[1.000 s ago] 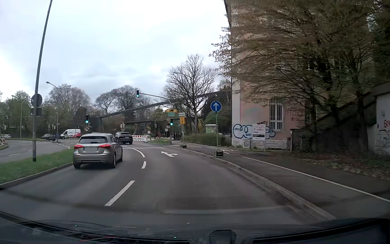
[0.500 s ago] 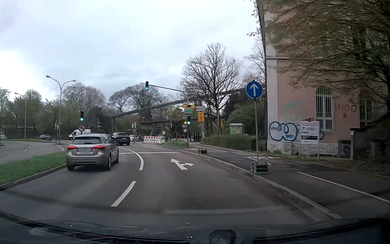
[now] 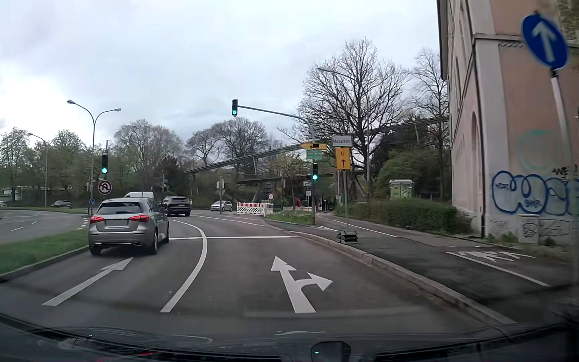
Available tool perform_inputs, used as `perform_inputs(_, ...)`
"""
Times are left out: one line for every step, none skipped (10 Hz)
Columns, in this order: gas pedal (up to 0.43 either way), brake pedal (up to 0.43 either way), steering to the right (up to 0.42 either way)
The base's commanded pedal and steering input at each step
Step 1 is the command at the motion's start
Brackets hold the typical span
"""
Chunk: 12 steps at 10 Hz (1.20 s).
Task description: Follow the waypoints while adhering to traffic rules and regulations
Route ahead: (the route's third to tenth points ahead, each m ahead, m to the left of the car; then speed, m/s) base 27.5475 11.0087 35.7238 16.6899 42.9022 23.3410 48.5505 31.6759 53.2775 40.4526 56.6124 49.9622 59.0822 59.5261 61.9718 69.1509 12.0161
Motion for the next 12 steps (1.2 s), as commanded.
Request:
perform_inputs(0.039,0.000,-0.070)
perform_inputs(0.039,0.000,-0.070)
perform_inputs(0.039,0.000,-0.072)
perform_inputs(0.059,0.000,-0.074)
perform_inputs(0.059,0.000,-0.076)
perform_inputs(0.059,0.000,-0.078)
perform_inputs(0.059,0.000,-0.080)
perform_inputs(0.059,0.000,-0.083)
perform_inputs(0.059,0.000,-0.084)
perform_inputs(0.059,0.000,-0.086)
perform_inputs(0.059,0.000,-0.087)
perform_inputs(0.059,0.000,-0.087)
